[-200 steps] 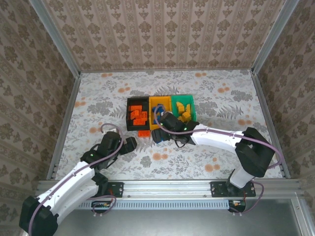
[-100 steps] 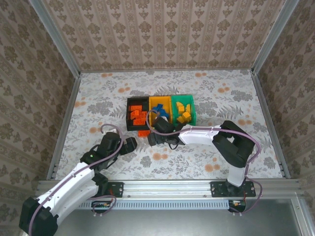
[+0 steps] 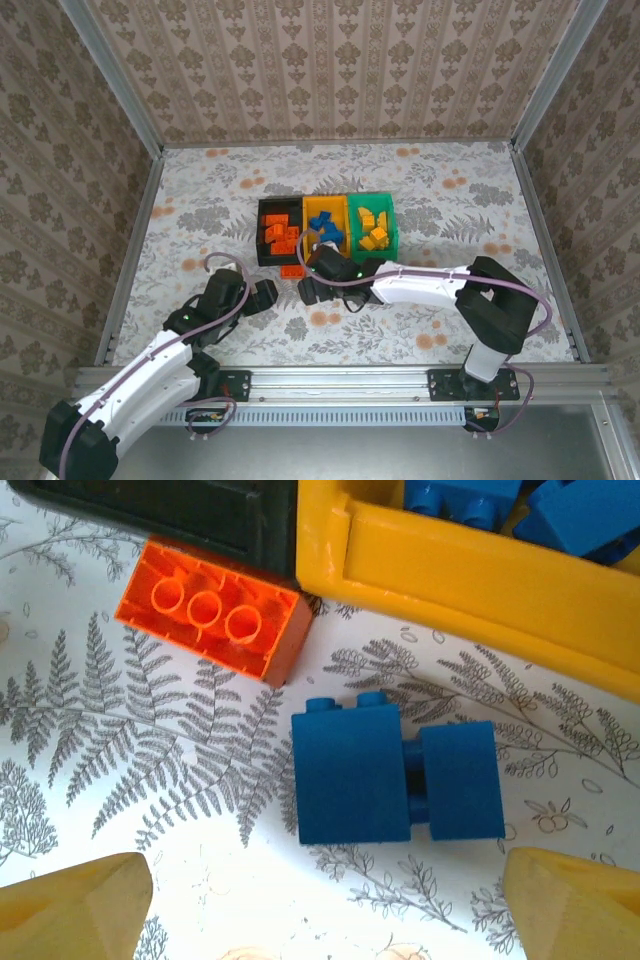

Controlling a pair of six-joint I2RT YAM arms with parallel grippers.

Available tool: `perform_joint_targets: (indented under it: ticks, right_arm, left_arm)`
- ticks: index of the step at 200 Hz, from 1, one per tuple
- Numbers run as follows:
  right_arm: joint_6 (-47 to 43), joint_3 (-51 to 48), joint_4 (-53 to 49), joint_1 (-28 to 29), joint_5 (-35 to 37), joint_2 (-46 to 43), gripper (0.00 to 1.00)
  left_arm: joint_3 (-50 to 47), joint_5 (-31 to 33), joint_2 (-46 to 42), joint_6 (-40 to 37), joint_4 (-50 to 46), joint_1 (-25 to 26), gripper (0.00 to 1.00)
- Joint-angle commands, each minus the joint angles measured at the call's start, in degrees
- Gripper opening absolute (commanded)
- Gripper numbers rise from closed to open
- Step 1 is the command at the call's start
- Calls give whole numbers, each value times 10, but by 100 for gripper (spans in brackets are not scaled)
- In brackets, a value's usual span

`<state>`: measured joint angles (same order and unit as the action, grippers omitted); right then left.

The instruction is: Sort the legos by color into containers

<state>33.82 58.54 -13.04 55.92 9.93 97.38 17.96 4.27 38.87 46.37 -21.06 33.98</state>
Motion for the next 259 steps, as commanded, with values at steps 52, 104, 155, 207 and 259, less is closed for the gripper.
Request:
perform_joint_targets:
  ticks: [52,104,155,207,259]
  right_arm:
    - [-3,28,-9,2,-15,56,74]
    - [-34,71,-18,-4,25,88,67]
    - [-43,113,-51,-5,40,141,54]
    - [-40,98,-39,-5,38,142,37]
    - [-26,15,-23,6,-5,20,29]
  left_arm:
    - [-6,0,-9,11,-11,-7,100]
    - [-8,2,-20,12,-19,-8,100]
    - [-9,-1,-17,11,-16,-9,100]
    - [-10,-5,-19,9,-16,-10,100]
    - [-6,-8,-26,7,-18,-11,100]
